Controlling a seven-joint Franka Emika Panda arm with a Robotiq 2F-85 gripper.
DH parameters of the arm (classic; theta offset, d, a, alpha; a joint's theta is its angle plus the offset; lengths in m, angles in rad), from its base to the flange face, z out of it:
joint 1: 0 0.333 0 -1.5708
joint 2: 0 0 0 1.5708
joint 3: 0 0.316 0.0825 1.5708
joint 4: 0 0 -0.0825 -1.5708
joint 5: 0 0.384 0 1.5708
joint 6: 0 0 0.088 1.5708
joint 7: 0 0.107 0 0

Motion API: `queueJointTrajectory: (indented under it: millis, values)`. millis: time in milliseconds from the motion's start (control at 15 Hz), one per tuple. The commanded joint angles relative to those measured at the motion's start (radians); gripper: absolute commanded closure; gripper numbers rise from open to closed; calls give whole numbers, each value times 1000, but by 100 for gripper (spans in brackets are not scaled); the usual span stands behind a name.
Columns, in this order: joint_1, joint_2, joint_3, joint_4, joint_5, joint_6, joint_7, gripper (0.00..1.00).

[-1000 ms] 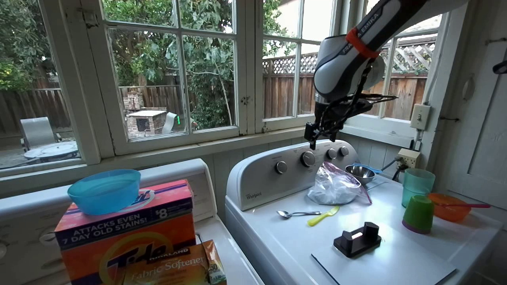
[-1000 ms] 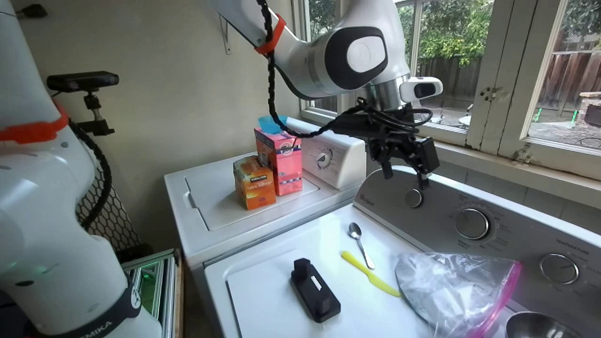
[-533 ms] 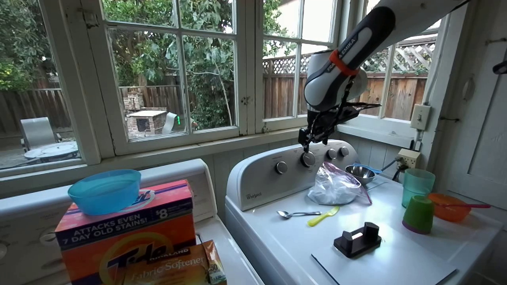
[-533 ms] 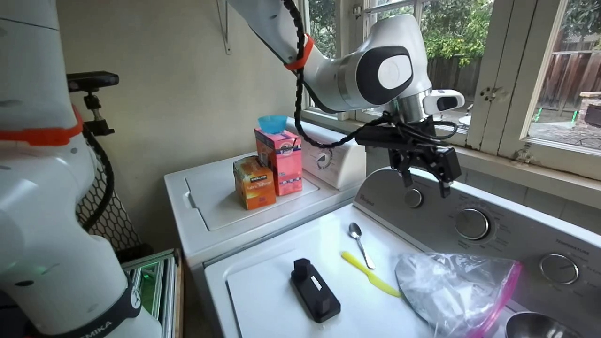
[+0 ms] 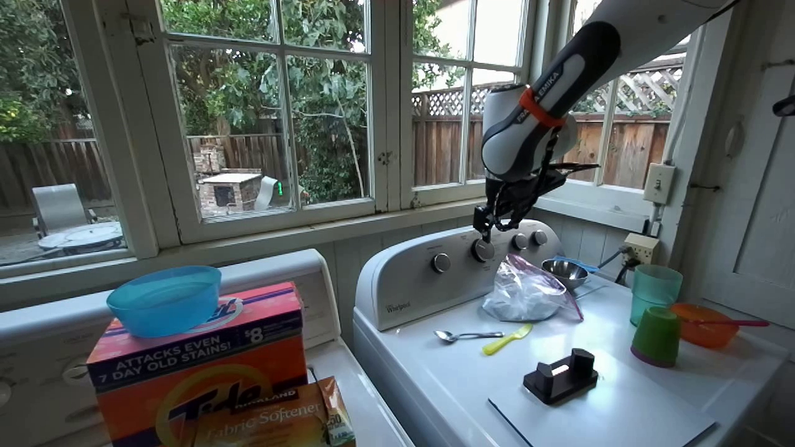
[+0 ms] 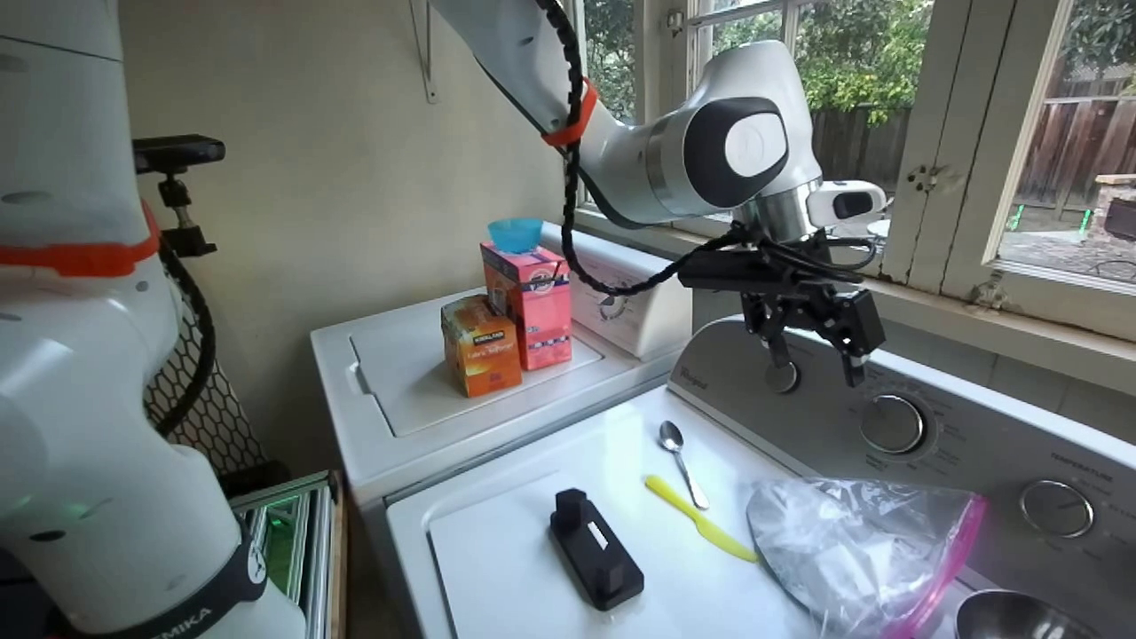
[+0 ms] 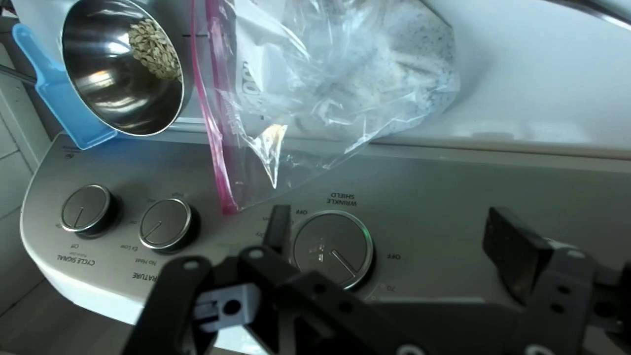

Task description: Turn the second knob from the left to the right.

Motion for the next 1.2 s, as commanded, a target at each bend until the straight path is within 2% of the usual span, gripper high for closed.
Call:
queueJointTrajectory:
  millis: [0, 467, 867, 1133]
  values:
    - [-4, 76, -29, 25, -48, 103, -4, 0]
    - [-24, 192, -23, 70, 24, 261, -85, 0]
    - [9, 288, -72, 144, 4, 354, -53, 0]
    - [-4, 350, -75, 197, 20, 409, -82, 0]
